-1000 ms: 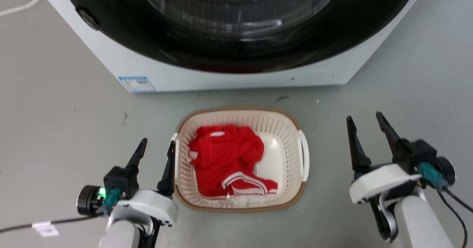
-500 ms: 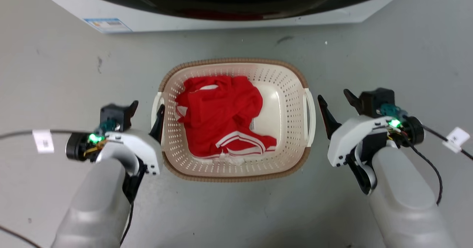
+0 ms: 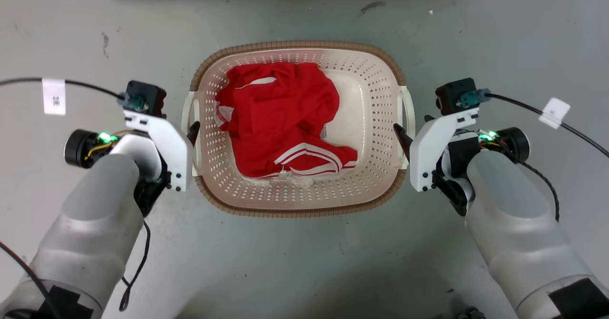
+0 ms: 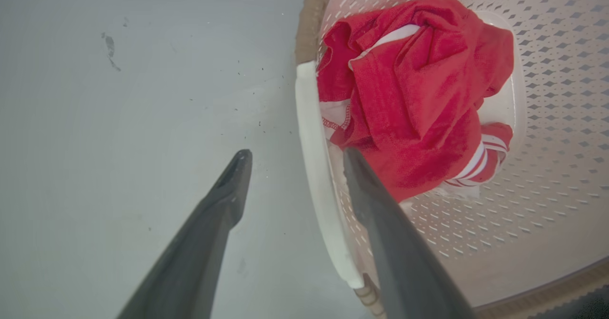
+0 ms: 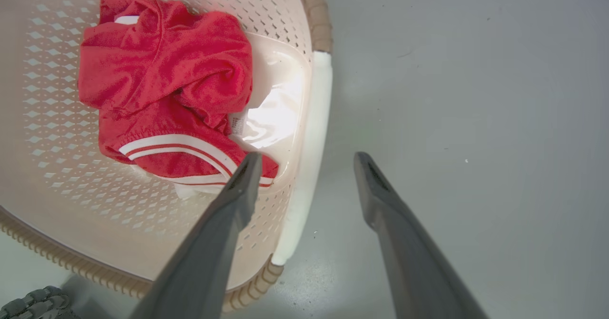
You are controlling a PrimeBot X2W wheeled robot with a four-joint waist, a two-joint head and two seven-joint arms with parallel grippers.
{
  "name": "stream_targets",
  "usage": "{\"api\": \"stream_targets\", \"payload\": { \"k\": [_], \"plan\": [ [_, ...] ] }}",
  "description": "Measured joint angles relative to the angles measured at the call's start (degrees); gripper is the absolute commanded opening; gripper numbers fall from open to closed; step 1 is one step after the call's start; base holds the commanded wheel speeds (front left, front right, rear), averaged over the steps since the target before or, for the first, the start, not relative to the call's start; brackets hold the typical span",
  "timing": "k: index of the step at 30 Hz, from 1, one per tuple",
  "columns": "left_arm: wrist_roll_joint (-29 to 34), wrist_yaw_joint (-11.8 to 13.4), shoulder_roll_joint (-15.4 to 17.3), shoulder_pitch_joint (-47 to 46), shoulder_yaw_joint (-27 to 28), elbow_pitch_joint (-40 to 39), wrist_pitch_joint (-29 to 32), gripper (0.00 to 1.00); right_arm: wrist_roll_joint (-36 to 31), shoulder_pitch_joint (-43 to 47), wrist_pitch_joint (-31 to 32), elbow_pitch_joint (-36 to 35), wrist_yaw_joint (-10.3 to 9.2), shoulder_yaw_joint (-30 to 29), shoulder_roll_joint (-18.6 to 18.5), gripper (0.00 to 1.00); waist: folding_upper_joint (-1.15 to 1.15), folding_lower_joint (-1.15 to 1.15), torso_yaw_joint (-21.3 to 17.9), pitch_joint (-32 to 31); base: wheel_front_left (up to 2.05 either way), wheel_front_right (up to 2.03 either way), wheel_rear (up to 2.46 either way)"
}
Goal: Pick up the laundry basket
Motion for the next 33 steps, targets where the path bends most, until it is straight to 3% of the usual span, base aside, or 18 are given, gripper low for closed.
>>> {"api": "stream_targets", "payload": {
  "k": [12,24,25,26,27,33],
  "plan": [
    [-9.74,0.00,2.01,-5.52,-11.78,-1.56,6.72,1.00,4.53,-7.23,6.48,8.55,0.00,4.92,0.02,1.00,0.00,0.00,1.99,3.88,0.00,0.00,0.00],
    [-14.99,-0.01,2.31,-8.94,-19.29,-0.19,6.94,1.00,5.52,-10.67,5.80,12.85,0.01,6.42,0.02,1.00,0.00,0.00,2.98,5.95,0.00,0.00,0.00],
    [-15.53,-0.01,2.23,-8.98,-19.72,-0.01,7.01,0.95,5.59,-10.77,5.73,13.03,0.00,6.59,0.02,1.00,0.00,0.00,3.02,5.99,0.00,0.00,0.00],
    [-16.36,-0.01,2.12,-8.98,-20.13,0.05,7.37,0.44,5.64,-10.83,5.73,13.16,0.01,6.80,0.02,0.55,0.00,-0.01,3.04,6.04,0.00,0.00,0.00],
    [-16.95,-0.01,2.01,-8.99,-20.48,0.10,7.47,0.00,5.69,-10.87,5.72,13.36,0.01,6.92,0.02,0.00,0.00,0.00,3.08,6.10,0.00,0.00,0.00],
    [-20.36,-0.09,2.07,-9.36,-23.27,-0.57,7.91,0.00,6.25,-11.20,6.01,13.91,-0.01,8.06,0.05,0.00,0.00,-0.01,3.10,6.16,0.00,0.00,0.00]
  ]
}}
